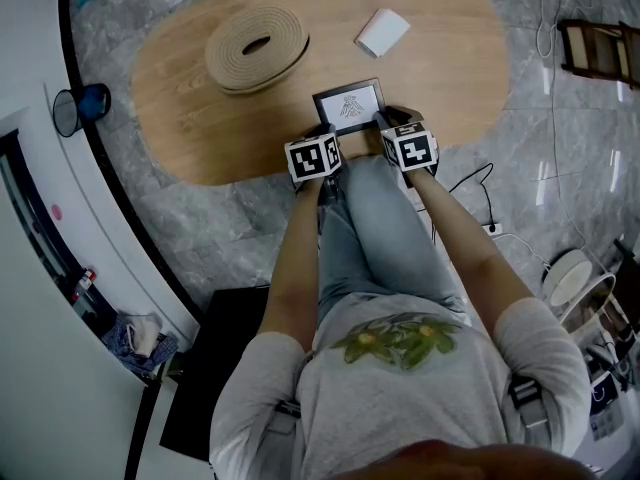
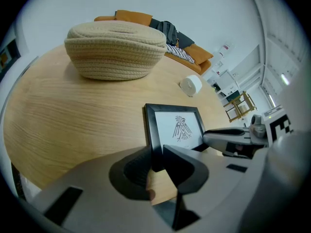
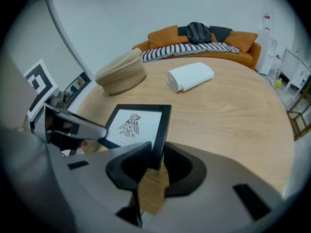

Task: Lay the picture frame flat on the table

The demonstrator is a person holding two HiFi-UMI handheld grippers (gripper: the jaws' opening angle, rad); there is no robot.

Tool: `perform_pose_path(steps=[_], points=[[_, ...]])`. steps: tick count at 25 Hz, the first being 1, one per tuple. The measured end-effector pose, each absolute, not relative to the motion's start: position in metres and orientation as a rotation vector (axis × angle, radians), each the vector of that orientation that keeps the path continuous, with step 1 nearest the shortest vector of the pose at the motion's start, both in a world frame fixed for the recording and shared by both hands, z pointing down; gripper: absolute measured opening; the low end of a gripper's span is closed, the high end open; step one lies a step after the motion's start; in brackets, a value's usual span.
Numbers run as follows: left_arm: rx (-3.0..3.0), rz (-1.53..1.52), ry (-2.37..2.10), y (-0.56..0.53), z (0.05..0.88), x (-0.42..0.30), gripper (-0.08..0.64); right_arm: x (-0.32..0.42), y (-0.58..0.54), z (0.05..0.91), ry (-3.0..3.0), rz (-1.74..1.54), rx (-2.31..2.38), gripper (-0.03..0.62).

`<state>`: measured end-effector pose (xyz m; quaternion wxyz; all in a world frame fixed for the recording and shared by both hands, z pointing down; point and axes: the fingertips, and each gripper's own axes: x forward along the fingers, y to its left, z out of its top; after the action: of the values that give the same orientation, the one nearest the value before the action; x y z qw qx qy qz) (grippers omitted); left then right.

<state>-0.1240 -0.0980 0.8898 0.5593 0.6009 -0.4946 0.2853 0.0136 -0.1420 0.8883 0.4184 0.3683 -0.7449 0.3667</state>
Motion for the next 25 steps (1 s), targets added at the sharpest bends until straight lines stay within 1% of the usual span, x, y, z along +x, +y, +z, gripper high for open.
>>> perform_pose_path(steps=[6,8,10,13,16,21,25], points=[[1.421,0.666,-1.164,-0.098,0.888,-0.123,0.092,0.015,-0.141,0.889,-1.891,0.930,0.901,0.089],[1.412,0.665,-1.172,-0.098,0.887,-0.123,0.111,0.015,-0.140,0.888,-1.887,0.916,0.892,0.096],[1.403,0.645,-1.177,-0.099,0.881,-0.123,0.134,0.015,-0.140,0.885,-1.887,0.910,0.890,0.120],[1.405,0.634,-1.195,-0.104,0.868,-0.127,0.150,0.013,-0.141,0.872,-1.903,0.900,0.888,0.124],[1.433,0.659,-1.219,-0.108,0.850,-0.130,0.144,0.012,-0.143,0.847,-1.928,0.892,0.893,0.124],[1.542,0.629,-1.245,-0.119,0.792,-0.125,0.106,0.010,-0.138,0.795,-1.972,0.863,0.869,0.121],[1.608,0.629,-1.254,-0.122,0.744,-0.122,0.079,0.008,-0.138,0.753,-2.006,0.854,0.869,0.101]])
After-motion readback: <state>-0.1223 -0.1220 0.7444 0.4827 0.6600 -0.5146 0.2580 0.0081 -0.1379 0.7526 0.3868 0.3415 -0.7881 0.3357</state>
